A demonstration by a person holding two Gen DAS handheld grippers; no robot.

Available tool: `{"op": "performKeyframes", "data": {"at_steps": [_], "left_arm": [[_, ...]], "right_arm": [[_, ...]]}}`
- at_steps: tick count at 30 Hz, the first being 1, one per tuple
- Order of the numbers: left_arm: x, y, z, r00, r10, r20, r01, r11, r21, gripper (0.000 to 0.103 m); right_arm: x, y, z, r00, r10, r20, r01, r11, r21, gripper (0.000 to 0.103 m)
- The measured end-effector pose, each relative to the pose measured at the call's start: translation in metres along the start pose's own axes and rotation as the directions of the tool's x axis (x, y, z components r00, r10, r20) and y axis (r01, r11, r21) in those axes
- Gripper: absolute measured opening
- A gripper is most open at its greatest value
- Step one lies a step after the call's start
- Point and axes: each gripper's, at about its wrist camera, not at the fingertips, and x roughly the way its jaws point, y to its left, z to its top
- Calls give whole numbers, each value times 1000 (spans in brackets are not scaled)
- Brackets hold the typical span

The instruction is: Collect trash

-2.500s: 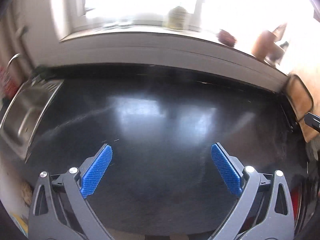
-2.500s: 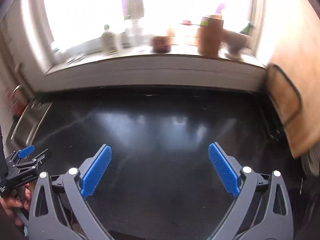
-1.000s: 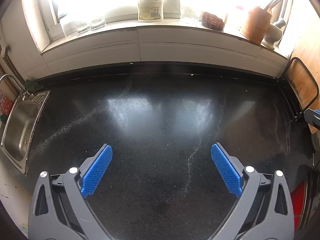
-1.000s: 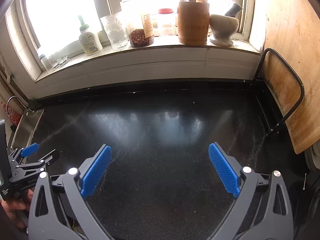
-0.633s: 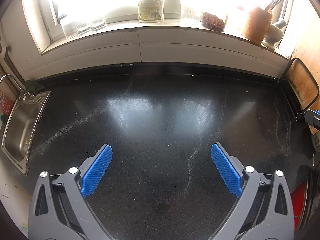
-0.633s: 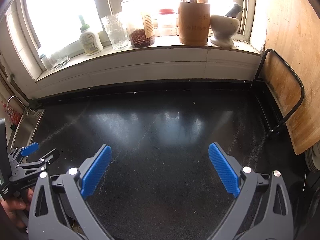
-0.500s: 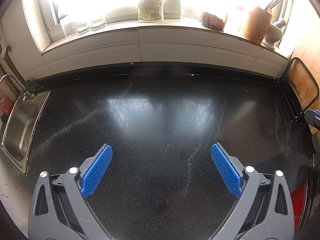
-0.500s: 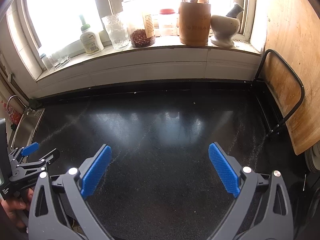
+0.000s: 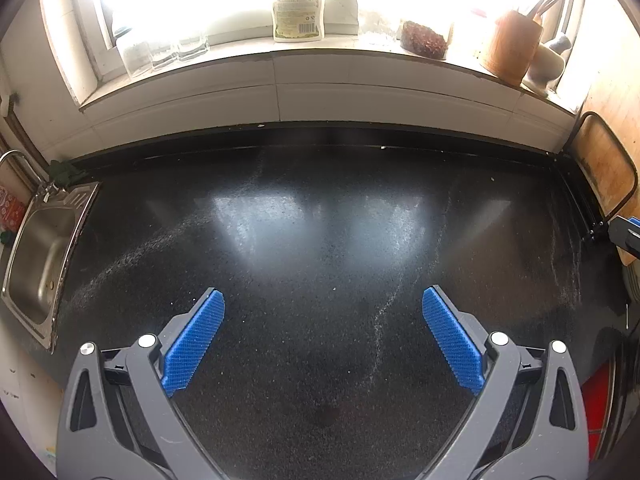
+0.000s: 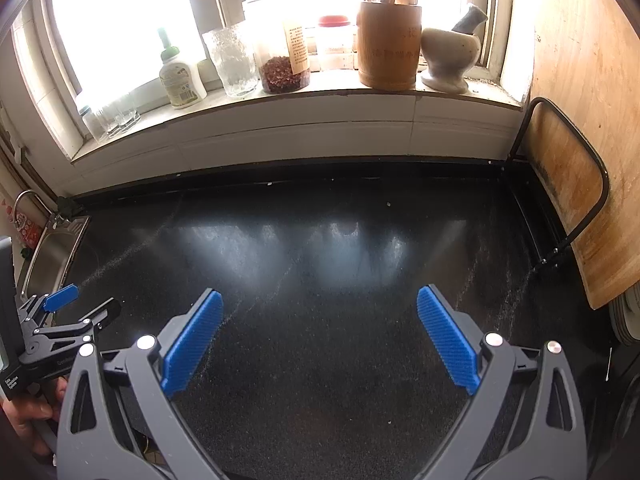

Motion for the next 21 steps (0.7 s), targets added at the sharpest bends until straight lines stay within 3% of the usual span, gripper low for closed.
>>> {"op": "performKeyframes", "data": {"at_steps": [12,21], "left_arm": [[0,-4,3,1000,8,6,-8,1000,19,96],[-4,-6,0,999,-32,5,32,999,20,96]], "right_arm": [[4,-1,4,1000,5,-2,-5,1000,-7,95],[6,-3,3,1000,6,-6,-6,1000,-5,95]]}}
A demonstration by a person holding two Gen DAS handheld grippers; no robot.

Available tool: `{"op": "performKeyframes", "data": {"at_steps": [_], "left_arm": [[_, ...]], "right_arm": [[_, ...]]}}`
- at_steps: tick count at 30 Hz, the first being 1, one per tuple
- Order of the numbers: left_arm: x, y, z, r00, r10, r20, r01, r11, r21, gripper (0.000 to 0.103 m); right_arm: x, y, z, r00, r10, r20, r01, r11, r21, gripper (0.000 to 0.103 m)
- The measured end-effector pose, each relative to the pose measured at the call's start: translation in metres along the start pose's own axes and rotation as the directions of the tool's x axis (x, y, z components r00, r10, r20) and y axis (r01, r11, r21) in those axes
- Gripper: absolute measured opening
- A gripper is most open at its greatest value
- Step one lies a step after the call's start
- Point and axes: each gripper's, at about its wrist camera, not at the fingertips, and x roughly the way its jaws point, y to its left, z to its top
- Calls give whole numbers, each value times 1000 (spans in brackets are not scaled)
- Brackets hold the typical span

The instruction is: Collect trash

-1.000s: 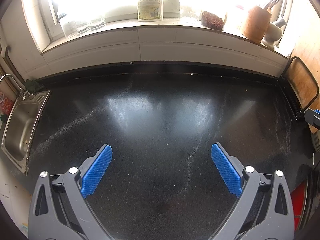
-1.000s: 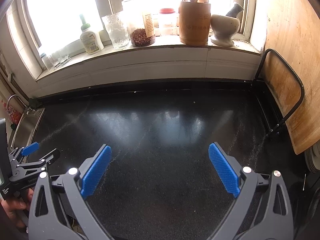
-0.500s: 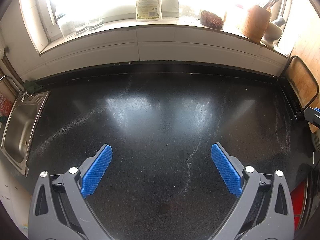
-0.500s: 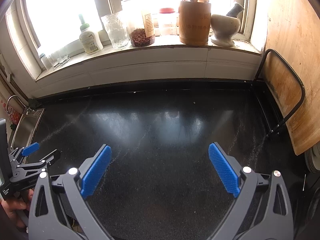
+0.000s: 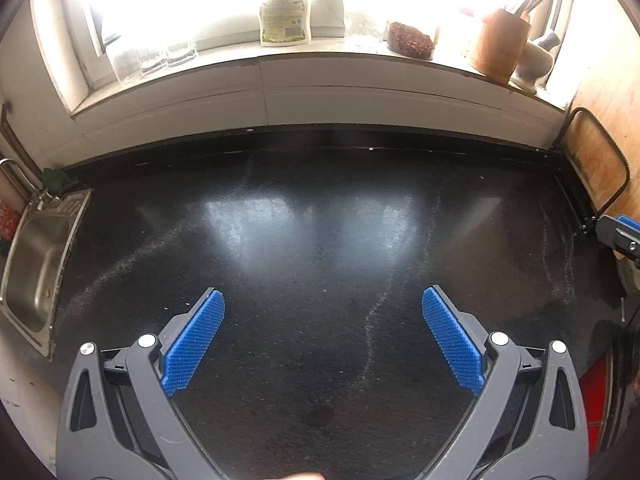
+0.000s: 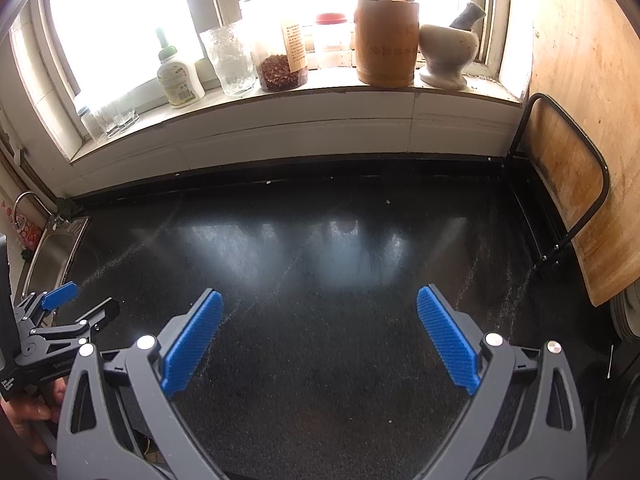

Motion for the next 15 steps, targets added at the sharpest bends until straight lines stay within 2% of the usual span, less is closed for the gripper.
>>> {"op": "performKeyframes", "data": {"at_steps": [10,13,15], "left_arm": [[6,1,1,999,49,-2,-49,999,7,97],[18,5,-2,999,54,1,-54,999,2,97],[34,10,-7,999,35,-5,-35,999,0,97]], "right_arm": [[6,-6,-3,1000,3,-12,-3,1000,8,95],[17,-13,-7,1000,22,5,-22,1000,0,96],[35,-23,-14,1000,-6,18,6,1000,-21,96]]}}
